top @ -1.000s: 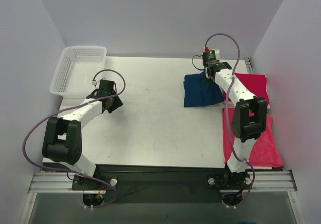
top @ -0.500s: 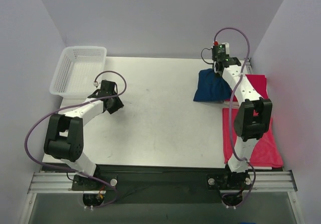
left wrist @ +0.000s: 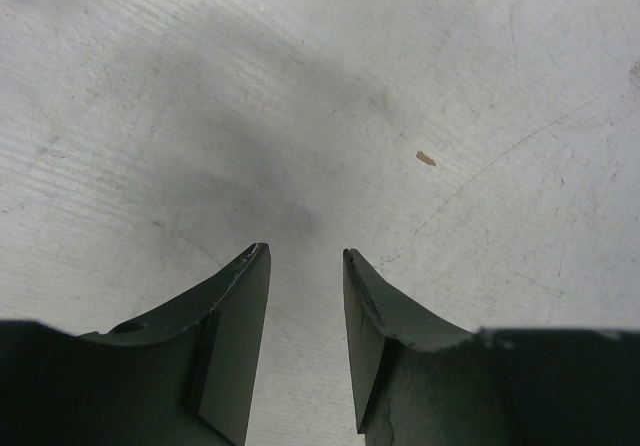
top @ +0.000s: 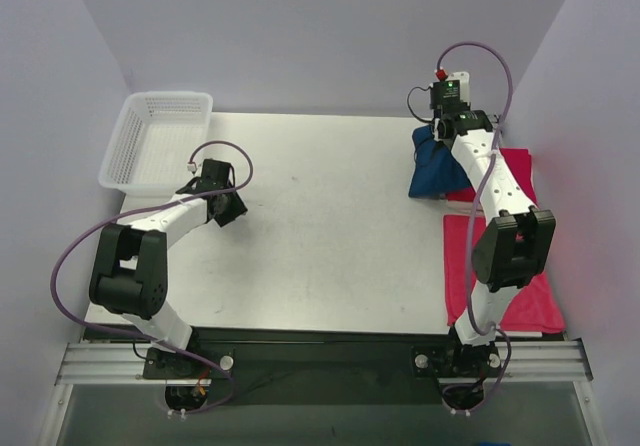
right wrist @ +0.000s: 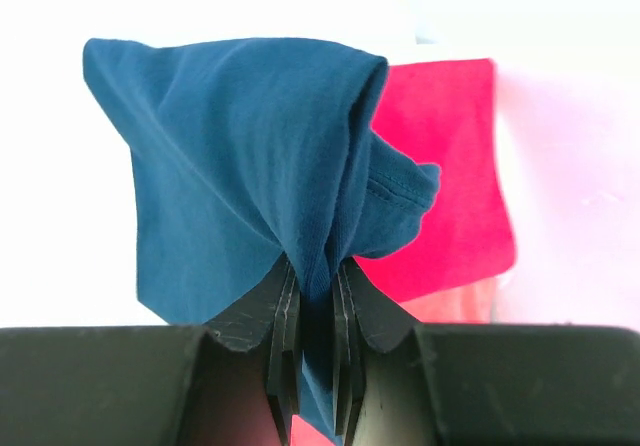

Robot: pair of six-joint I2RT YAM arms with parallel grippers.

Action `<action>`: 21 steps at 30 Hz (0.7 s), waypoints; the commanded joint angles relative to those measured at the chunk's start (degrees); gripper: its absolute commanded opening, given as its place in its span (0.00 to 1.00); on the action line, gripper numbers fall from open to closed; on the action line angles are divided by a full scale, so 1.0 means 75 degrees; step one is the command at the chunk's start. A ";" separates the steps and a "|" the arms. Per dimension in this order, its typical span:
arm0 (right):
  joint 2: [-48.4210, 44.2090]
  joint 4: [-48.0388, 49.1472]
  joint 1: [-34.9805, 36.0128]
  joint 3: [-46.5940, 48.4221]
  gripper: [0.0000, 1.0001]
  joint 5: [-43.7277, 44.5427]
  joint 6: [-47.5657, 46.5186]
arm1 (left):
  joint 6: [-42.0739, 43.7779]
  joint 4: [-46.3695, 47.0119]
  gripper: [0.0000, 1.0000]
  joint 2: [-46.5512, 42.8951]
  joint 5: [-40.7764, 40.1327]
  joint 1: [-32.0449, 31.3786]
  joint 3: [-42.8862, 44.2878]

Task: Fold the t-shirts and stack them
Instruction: Put the neatly folded tshirt into the corner of the board with the right arm

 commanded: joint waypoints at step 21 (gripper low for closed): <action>-0.0036 -0.0026 -0.1143 0.0379 0.00 0.1731 -0.0154 | 0.0156 0.0129 0.46 -0.0008 -0.0042 -0.0086 0.0360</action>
